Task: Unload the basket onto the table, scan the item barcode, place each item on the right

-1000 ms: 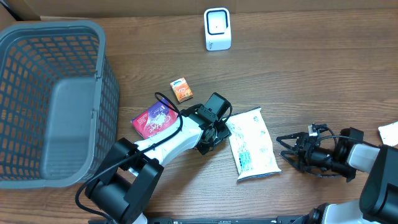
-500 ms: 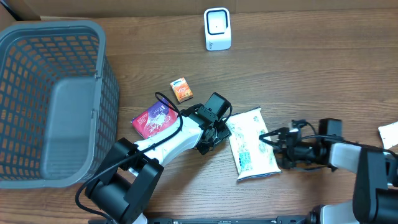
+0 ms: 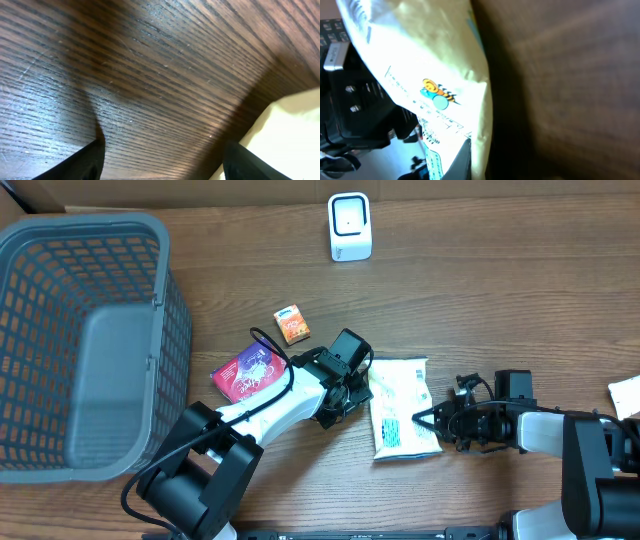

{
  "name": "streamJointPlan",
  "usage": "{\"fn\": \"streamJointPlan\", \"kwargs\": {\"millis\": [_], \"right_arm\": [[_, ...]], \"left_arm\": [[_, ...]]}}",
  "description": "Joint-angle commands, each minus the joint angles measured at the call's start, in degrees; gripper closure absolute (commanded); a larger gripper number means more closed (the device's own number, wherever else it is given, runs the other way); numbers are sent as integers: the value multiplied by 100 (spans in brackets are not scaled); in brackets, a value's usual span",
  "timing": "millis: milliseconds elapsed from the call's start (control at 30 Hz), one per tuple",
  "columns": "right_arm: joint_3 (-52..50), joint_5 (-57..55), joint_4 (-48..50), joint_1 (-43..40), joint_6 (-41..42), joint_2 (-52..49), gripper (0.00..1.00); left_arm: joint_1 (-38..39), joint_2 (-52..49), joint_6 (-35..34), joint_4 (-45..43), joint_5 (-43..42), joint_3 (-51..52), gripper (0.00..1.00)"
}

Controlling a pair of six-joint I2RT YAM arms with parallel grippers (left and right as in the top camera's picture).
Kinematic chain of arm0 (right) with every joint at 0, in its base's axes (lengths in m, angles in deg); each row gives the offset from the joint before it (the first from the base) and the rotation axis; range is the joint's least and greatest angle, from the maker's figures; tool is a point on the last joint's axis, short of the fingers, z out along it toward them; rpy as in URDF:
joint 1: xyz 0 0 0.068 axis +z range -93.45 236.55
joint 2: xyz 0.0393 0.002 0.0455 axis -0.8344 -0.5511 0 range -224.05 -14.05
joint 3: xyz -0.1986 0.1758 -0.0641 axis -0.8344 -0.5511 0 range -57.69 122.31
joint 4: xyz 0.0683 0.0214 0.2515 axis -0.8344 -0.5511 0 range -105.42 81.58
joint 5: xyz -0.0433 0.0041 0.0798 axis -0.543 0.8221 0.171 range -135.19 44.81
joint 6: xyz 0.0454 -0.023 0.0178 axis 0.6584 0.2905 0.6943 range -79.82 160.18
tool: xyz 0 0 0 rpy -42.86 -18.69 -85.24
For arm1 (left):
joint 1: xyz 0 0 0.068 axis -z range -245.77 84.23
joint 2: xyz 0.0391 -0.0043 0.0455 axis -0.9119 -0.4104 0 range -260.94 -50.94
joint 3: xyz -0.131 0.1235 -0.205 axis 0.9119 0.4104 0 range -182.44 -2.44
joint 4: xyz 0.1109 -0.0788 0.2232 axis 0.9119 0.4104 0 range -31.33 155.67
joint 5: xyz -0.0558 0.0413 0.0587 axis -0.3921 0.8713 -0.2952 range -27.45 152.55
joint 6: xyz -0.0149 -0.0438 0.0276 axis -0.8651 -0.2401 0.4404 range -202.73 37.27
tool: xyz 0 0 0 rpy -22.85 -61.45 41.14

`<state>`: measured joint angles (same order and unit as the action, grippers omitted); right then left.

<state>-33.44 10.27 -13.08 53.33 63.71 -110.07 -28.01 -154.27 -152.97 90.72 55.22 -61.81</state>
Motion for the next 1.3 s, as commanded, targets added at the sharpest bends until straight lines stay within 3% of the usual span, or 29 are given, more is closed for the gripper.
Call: {"fn": "streamJointPlan", "kwargs": {"millis": [0, 167, 400, 567, 700, 867, 1100, 1267], "right_arm": [[125, -352, 221, 17, -570, -81, 96], [586, 197, 426, 17, -833, 52, 96], [949, 509, 420, 4, -1228, 684, 96], [1023, 509, 240, 4, -1226, 1327, 96], [1150, 511, 11, 4, -1224, 1818, 96], [1379, 859, -332, 4, -1187, 2376, 96], [1716, 1906, -223, 4, -7, 2695, 96], [1753, 2542, 737, 4, 1287, 2715, 96]], "left_arm": [[13, -188, 107, 90, 24, 72, 26], [13, -188, 107, 90, 26, 72, 12], [9, -188, 291, 94, 15, 72, 1], [-50, -151, 1005, 278, 367, -55, 0], [-221, 105, 1134, 981, 1213, -472, 0], [-483, 671, 1816, 1744, 2013, -1309, 0], [-592, 1327, 2437, 2044, 2444, -2343, 0], [-592, 1622, 2817, 2046, 2726, -2793, 0]]}}
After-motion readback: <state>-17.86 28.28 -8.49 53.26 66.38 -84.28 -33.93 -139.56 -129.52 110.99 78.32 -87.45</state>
